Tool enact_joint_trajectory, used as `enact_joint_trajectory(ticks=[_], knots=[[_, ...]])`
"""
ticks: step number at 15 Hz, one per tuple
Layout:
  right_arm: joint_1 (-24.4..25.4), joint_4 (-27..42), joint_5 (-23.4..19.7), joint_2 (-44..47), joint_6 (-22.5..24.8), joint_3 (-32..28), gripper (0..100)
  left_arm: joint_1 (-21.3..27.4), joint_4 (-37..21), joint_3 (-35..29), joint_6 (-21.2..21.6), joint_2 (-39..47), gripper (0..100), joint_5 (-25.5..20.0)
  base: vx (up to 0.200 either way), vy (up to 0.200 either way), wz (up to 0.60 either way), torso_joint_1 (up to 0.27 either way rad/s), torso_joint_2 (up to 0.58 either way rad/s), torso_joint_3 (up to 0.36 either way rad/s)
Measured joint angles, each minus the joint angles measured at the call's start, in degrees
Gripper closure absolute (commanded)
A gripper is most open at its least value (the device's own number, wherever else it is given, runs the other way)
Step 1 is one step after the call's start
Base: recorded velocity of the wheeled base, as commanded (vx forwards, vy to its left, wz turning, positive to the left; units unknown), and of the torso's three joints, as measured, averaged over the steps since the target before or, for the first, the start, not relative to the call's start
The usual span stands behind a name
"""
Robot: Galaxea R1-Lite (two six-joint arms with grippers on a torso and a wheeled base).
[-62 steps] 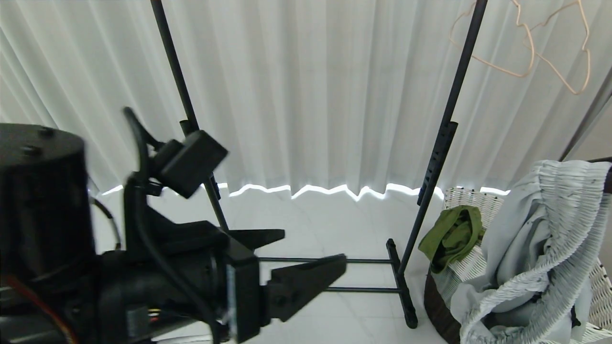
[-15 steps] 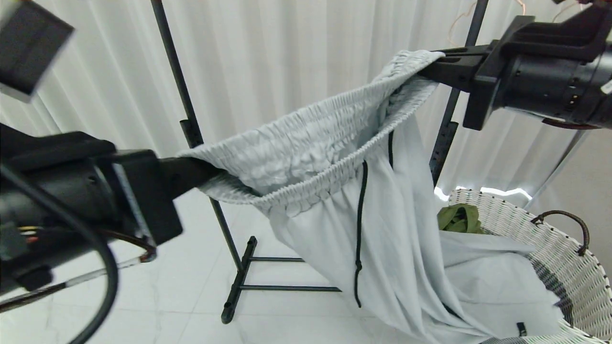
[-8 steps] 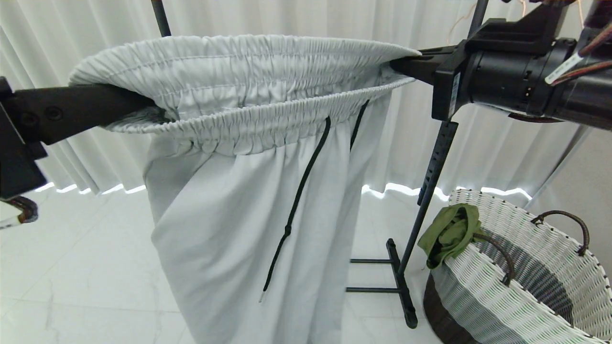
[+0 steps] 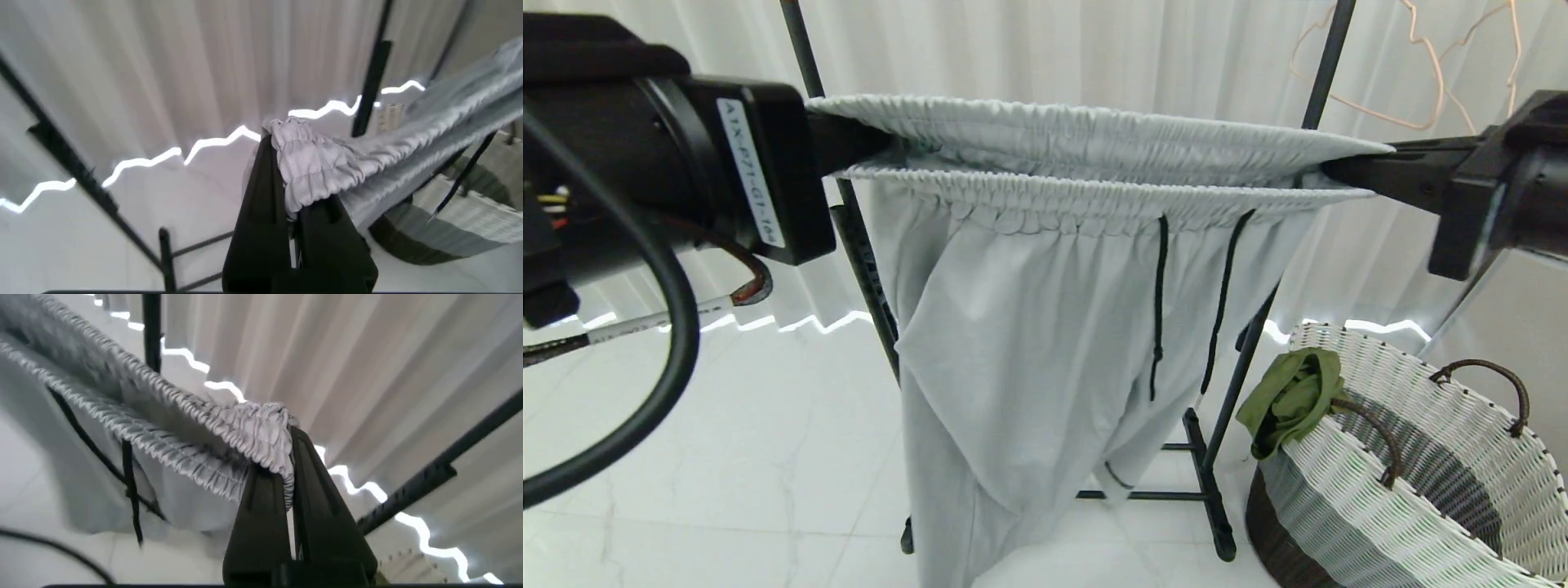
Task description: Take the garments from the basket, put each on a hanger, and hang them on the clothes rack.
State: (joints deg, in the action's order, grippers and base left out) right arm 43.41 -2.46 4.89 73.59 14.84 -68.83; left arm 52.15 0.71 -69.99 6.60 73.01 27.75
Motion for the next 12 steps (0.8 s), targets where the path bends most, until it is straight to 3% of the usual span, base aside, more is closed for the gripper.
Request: enact_joint_trajectory(ticks=[3,7,12], knots=[[2.97,2.68,-0.02,-4.11,-0.01,-1.57,100,3.13,1.01,-2.86,4.9,3.01,100,0.17,0.0,0.0,0.0,0.0,0.0,0.0],[5.03,5.25,-0.02,-2.9,0.0,-9.14,100,3.55,3.91,-4.18,5.67,5.24,100,4.85,0.0,0.0,0.0,0.0,0.0,0.0],[4.85,21.13,0.17,-3.04,-0.01,-16.9,100,2.61,5.67,-5.03,5.72,5.88,100,5.36,0.0,0.0,0.0,0.0,0.0,0.0]])
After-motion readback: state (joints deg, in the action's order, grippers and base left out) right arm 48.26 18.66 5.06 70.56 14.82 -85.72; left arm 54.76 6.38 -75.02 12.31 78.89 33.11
